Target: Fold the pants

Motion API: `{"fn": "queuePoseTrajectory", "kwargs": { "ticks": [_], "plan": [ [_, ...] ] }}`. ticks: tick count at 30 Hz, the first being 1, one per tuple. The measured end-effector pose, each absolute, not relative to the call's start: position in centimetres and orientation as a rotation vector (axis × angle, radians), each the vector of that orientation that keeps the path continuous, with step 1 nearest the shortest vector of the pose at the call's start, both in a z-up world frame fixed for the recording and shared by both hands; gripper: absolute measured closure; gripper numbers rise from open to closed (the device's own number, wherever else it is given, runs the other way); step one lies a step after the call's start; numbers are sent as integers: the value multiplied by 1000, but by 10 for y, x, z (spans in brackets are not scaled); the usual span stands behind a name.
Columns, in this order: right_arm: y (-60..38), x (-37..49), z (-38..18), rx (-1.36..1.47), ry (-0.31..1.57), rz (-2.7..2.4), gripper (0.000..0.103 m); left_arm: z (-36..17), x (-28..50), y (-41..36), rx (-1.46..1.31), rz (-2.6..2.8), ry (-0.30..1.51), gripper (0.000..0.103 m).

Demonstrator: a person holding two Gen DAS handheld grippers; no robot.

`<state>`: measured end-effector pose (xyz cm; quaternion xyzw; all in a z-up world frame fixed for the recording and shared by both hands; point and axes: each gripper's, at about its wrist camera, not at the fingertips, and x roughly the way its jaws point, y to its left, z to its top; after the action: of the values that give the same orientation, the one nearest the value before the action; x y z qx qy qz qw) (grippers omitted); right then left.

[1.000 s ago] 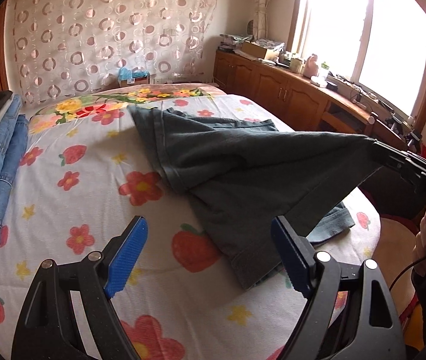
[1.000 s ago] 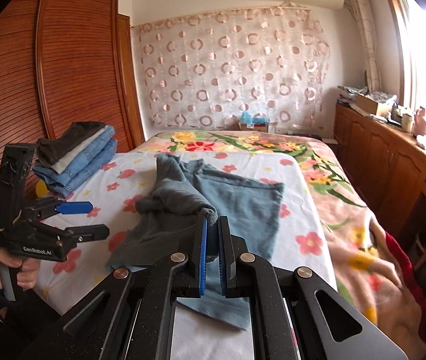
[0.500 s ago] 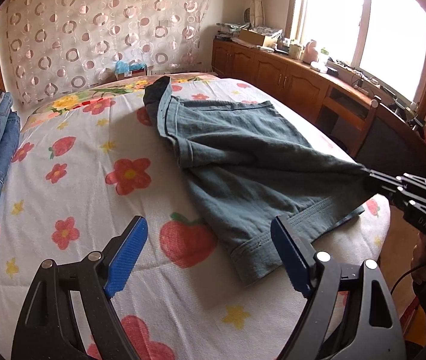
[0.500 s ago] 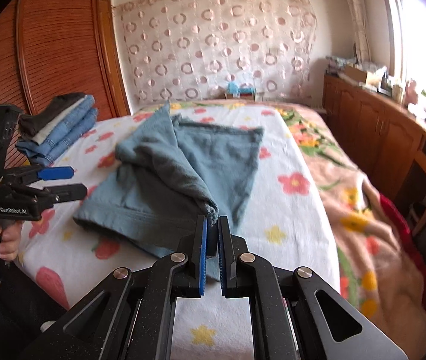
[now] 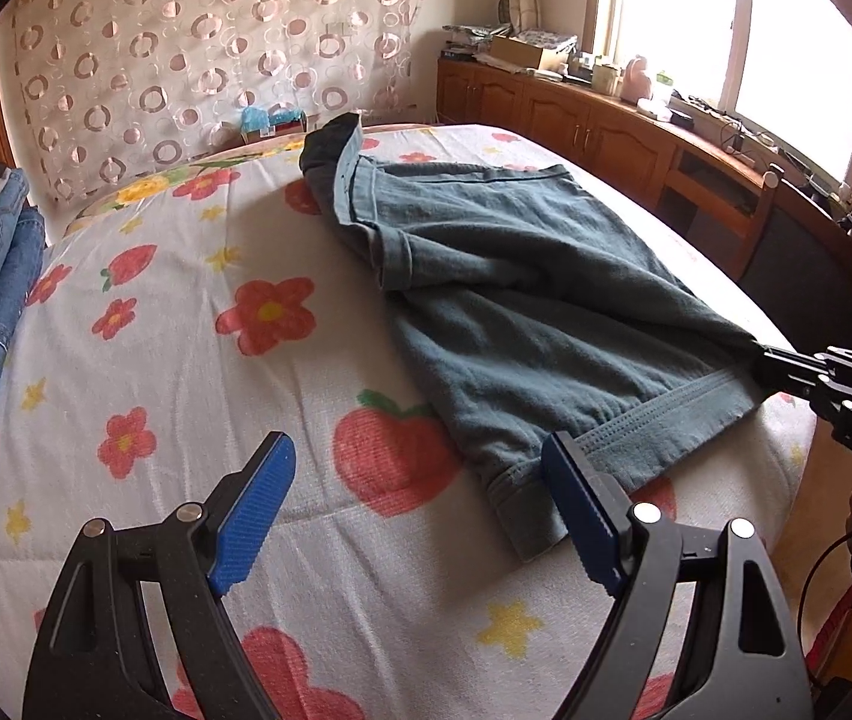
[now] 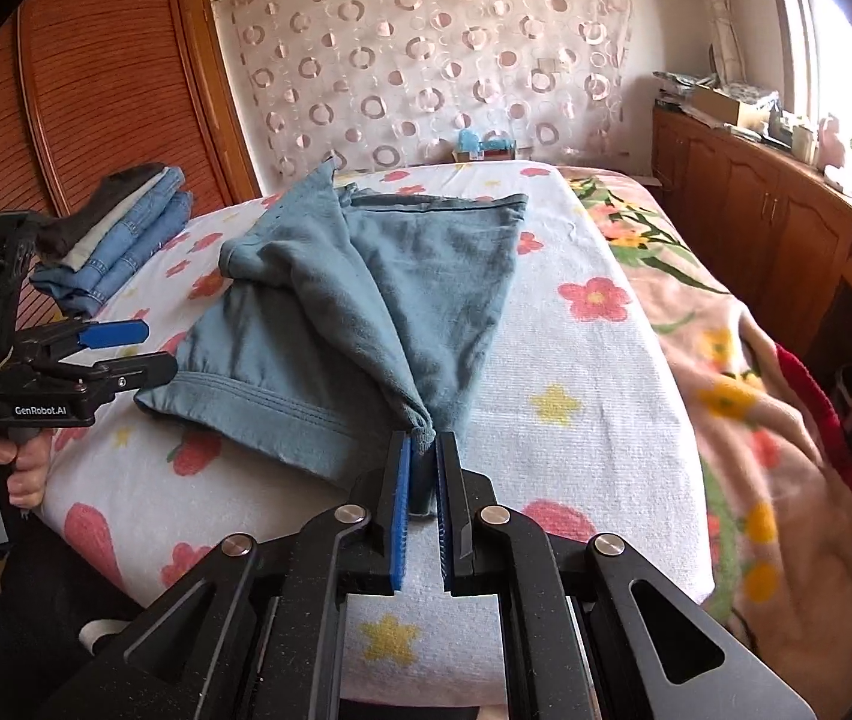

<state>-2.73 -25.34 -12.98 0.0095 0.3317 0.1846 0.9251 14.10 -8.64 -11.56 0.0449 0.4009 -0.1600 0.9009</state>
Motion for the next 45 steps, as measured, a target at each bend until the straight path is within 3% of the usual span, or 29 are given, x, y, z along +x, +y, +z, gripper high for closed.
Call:
{"fn": "queuePoseTrajectory", "kwargs": {
  "ticks": [14, 16, 18, 29, 45],
  "plan": [
    [-259, -23, -118, 38, 640, 337, 83, -85, 131, -60, 54, -297, 732, 18],
    [-256, -19, -112, 35, 627, 341, 66, -78, 129, -55, 47, -289, 711, 18],
    [-251, -14, -108, 32, 619, 346, 57, -72, 129, -51, 40, -282, 696, 18],
    [-202, 21, -94, -32, 566, 451, 57, -59, 132, -28, 19, -252, 652, 18],
    [-145, 89, -99, -157, 638, 570, 54, -65, 132, 4, -14, -183, 631, 18]
  ]
}}
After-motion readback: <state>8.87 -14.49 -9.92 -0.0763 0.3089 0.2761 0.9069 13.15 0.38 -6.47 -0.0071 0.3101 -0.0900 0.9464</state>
